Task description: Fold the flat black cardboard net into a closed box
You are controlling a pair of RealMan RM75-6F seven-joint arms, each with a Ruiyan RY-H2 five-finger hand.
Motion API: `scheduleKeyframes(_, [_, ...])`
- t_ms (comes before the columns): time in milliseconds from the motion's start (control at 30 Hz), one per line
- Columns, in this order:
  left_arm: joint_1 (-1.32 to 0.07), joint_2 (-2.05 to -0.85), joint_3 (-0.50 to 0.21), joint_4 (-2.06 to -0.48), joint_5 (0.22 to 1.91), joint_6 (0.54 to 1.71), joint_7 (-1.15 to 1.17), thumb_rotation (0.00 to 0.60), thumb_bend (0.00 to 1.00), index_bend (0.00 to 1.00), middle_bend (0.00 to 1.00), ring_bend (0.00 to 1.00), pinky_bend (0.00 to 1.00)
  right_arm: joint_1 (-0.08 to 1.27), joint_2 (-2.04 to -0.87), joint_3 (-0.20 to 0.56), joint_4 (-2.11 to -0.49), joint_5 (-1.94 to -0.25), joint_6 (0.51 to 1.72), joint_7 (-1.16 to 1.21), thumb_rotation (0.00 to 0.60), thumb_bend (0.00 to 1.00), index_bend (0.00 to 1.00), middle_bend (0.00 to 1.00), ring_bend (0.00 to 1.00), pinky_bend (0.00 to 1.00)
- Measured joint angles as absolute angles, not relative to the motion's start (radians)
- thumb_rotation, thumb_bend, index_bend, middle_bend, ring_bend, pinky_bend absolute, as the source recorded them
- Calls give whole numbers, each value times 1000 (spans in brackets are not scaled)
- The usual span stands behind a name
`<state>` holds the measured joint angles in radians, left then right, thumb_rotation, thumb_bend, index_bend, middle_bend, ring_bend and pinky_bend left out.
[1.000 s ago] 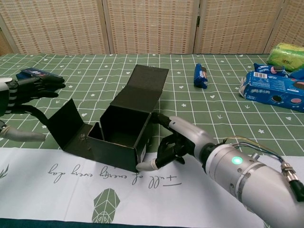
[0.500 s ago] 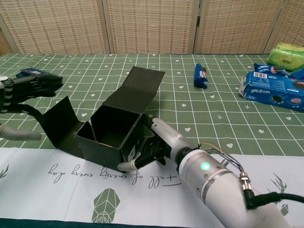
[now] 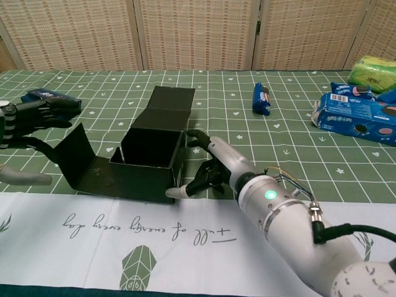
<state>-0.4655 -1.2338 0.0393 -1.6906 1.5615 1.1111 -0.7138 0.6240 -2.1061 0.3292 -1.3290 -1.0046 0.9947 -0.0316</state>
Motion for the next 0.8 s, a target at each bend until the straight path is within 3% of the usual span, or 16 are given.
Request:
scheduleKeyframes(267, [-469, -1229, 44, -1698, 1565, 1100, -723, 600, 109, 46, 21, 0, 317, 598, -2096, 294, -1369, -997, 996, -34, 600, 139, 0, 37, 580, 847])
scheduleKeyframes(500, [-465, -1222, 43, -1696, 1564, 1106, -734, 600, 109, 46, 21, 0, 317, 626, -2126, 317, -1305, -1003, 978, -37, 600, 155, 0, 70, 580, 847])
scheduleKeyframes(667, [-459, -1218, 43, -1695, 1565, 1117, -739, 600, 109, 46, 21, 0, 317, 652, -2159, 336, -1250, -1007, 968, -47, 600, 250, 12, 146, 591, 856])
scheduleKeyframes(800, [-448, -1220, 38, -1692, 1562, 1141, -736, 600, 108, 49, 21, 0, 318, 668, -2186, 347, -1203, -1019, 976, -55, 600, 365, 128, 218, 619, 876])
